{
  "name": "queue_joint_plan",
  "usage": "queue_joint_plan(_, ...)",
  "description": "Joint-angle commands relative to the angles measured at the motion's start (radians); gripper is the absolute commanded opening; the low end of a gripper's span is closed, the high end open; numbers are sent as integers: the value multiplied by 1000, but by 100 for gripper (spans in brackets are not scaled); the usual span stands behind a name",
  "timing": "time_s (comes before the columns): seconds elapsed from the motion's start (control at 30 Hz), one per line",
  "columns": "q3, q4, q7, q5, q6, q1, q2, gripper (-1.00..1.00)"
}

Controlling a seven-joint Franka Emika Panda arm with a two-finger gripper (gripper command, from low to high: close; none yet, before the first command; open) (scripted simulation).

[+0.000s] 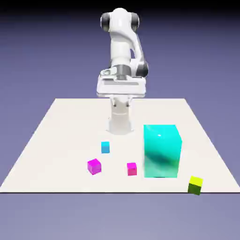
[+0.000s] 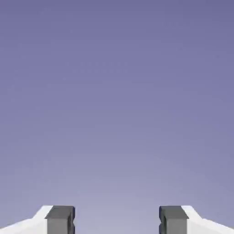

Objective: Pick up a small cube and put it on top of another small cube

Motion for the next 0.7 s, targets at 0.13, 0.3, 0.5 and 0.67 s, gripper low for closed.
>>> queue_joint_plan(0.13,-43,-16,-32,-70,-218,-44,178,0)
queue_joint_plan(0.3,-86,-32,-65,-141,-435,-88,357,0)
queue_joint_plan(0.5,-124,-47,-84,-202,-562,-123,529,0)
queue_joint_plan(0.67,-144,-62,-58,-239,-366,-126,710,0)
